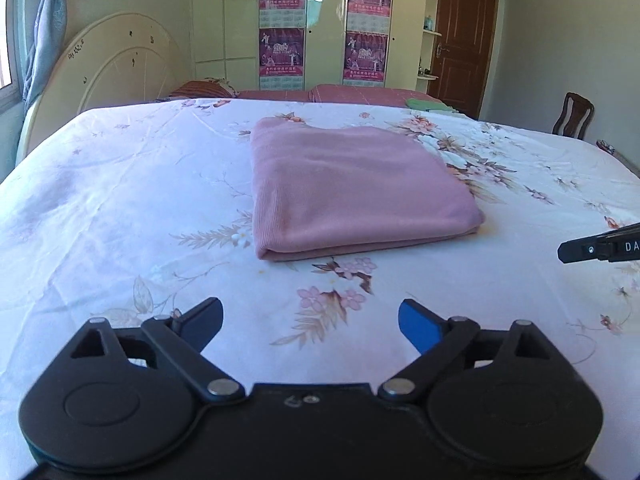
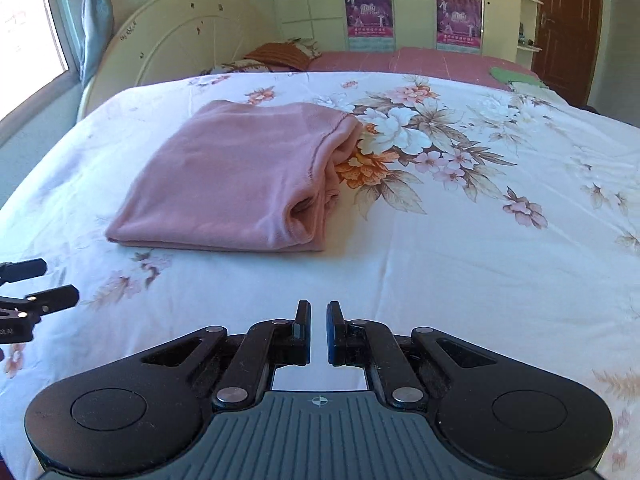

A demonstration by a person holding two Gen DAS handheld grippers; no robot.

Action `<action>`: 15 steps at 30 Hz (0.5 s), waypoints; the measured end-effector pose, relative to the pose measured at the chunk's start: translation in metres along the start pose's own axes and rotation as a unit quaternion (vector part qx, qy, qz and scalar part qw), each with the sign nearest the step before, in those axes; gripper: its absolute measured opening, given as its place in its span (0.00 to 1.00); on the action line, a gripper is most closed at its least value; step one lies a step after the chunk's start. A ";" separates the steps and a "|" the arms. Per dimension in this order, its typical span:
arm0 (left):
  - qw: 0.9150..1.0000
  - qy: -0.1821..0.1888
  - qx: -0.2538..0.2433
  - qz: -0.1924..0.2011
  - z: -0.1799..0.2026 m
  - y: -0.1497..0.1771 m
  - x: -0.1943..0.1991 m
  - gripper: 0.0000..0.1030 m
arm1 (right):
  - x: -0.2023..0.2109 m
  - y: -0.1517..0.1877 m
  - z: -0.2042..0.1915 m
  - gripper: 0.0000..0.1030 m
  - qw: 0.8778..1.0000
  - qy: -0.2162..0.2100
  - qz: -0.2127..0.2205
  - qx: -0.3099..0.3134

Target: Fold small clothes

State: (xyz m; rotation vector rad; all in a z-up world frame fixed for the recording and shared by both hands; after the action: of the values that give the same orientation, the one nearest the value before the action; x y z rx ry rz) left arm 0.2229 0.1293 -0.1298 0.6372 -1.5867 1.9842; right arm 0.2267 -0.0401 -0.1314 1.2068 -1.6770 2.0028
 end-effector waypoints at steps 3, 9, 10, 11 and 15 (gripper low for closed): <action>1.000 0.001 0.014 0.025 0.016 -0.003 0.033 0.94 | 0.038 0.002 -0.018 0.05 1.000 -0.003 0.025 0.006; 0.996 0.013 0.021 0.087 0.048 -0.013 0.109 0.99 | 0.124 0.001 -0.025 1.00 0.987 0.088 0.133 -0.022; 0.996 0.015 0.016 0.089 0.053 -0.011 0.119 0.99 | 0.135 0.002 -0.028 1.00 0.986 0.089 0.140 -0.020; 0.995 0.017 0.015 0.092 0.057 -0.010 0.129 0.99 | 0.144 0.003 -0.032 1.00 0.986 0.083 0.145 -0.023; 0.994 0.019 0.015 0.110 0.067 -0.003 0.160 0.99 | 0.179 0.013 -0.039 1.00 0.982 0.101 0.158 -0.021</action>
State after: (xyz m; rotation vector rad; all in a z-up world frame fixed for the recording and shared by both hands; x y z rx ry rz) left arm 0.1066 0.0811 -0.0103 0.4490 -1.6680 2.1683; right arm 0.0904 -0.0618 -0.0097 0.7274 -1.8890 2.1687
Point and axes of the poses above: each gripper's, at about its wrist camera, not at the fingertips, and x roughly against the way its jaws point, z to its right, y to its underside, the point moved 10 cm from there along -x, roughly the way its jaws point, and after that the axes turned 15 degrees about x, right-handed, at the moved point
